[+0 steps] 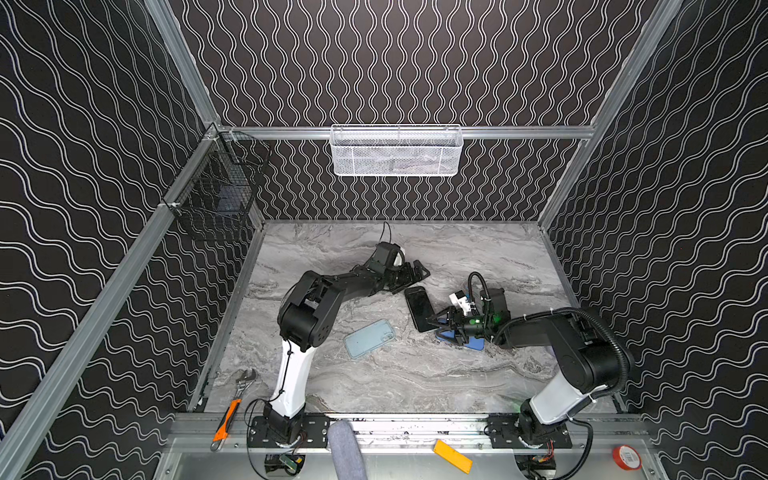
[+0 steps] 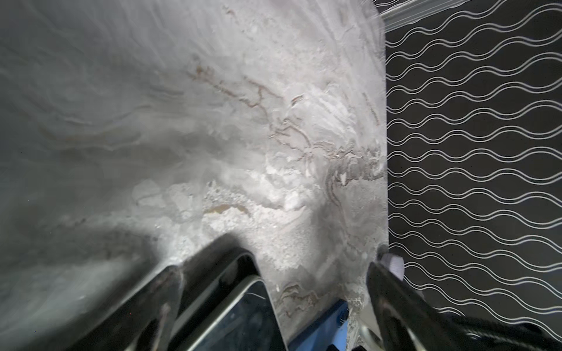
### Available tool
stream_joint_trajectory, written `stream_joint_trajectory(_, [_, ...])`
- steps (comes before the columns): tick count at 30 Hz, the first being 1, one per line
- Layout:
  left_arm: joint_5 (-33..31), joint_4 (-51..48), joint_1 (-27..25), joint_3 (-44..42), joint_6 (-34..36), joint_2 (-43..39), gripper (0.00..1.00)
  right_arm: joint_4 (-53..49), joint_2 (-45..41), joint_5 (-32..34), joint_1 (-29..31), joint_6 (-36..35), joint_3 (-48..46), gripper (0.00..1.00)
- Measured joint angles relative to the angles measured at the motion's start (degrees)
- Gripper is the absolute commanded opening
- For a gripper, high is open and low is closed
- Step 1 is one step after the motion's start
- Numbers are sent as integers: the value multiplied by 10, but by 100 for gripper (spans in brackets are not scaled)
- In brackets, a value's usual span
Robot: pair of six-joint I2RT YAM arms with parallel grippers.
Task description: Put the phone into the phone case
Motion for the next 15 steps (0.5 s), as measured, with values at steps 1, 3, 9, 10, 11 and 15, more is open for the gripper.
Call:
stream_joint_trajectory(1, [0,0,-1,0,0,2,99,4,2,0,0,2,-1,85])
stream_joint_trajectory(3, [0,4,-2,-3,0,3,98,13,3,2,0,6,-3,84])
stream_joint_trajectory(9, [-1,31,-13,-22,0,3,98,35,5,12,0,30,-9,79])
stream_joint_trajectory(10, [0,39,-14,-26,-1,3,98,38,4,13,0,32,-11,79])
stream_joint_trajectory(11, [-1,46,-14,-30,-2,2,98,42,4,17,0,33,-13,78])
stream_joint_trajectory(15, [-3,80,-15,-57,-4,-6,98,63,3,23,1,49,-21,77])
